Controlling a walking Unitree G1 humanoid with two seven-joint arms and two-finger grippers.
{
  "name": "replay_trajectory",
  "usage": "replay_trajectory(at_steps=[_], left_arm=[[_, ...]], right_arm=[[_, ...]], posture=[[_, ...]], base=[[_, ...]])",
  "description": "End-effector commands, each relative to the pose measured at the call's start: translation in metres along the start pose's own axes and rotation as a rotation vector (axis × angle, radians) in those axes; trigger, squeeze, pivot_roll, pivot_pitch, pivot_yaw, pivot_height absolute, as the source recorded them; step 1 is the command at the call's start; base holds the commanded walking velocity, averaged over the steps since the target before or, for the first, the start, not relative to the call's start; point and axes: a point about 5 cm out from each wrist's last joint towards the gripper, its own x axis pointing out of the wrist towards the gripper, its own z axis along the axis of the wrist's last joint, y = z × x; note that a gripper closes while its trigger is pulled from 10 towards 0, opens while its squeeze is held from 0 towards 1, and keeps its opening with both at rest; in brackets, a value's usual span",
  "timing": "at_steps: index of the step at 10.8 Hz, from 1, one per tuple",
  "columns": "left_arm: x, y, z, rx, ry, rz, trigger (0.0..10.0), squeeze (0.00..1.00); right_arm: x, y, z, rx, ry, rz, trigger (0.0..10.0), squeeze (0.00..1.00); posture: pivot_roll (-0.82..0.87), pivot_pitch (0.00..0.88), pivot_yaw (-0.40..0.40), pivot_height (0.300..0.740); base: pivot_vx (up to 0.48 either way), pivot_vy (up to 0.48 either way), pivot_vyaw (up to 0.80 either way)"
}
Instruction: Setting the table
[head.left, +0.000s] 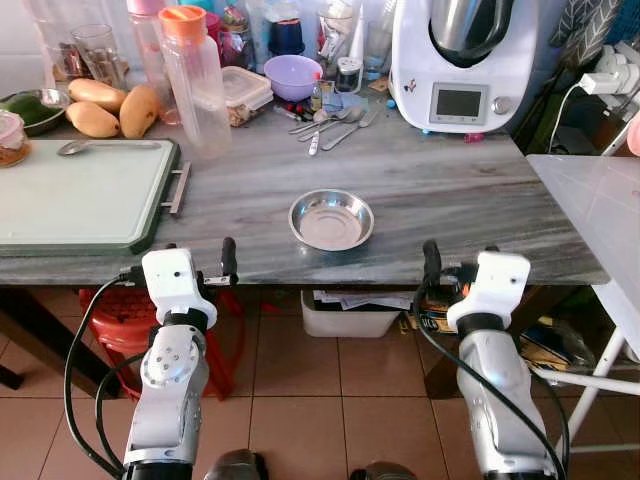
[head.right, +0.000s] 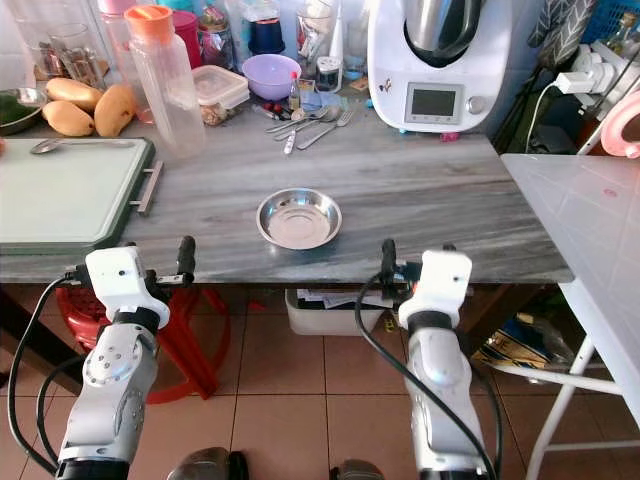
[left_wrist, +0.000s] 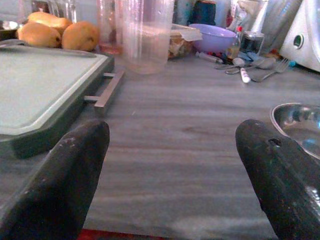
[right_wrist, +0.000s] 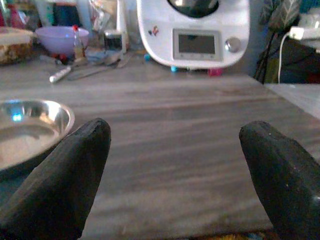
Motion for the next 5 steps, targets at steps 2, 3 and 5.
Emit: replay_trajectory(at_steps=[2,3,5], left_arm=[[0.002,-0.001,0.004,0.002,-0.010,0.002,10.0,0.00],[0.003,-0.002,0.007,0.013,-0.024,-0.005,10.0,0.00],[0.002,0.000,0.012,0.035,-0.037,-0.016,10.0,0.00]], right_arm=[[0.004,0.001,0.006,-0.012,-0.030,0.021,10.0,0.00],[0.008,0.002,0.012,-0.015,-0.049,0.033,10.0,0.00],[0.008,0.003,0.013,-0.018,-0.051,0.053,10.0,0.00]], posture=[[0.01,0.000,0.000,0.740],[0.01,0.000,-0.003,0.740],[0.02,0.000,-0.008,0.740]], base=[[-0.270,0.000,0.00],[-0.296,0.000,0.00],[-0.296,0.000,0.00]])
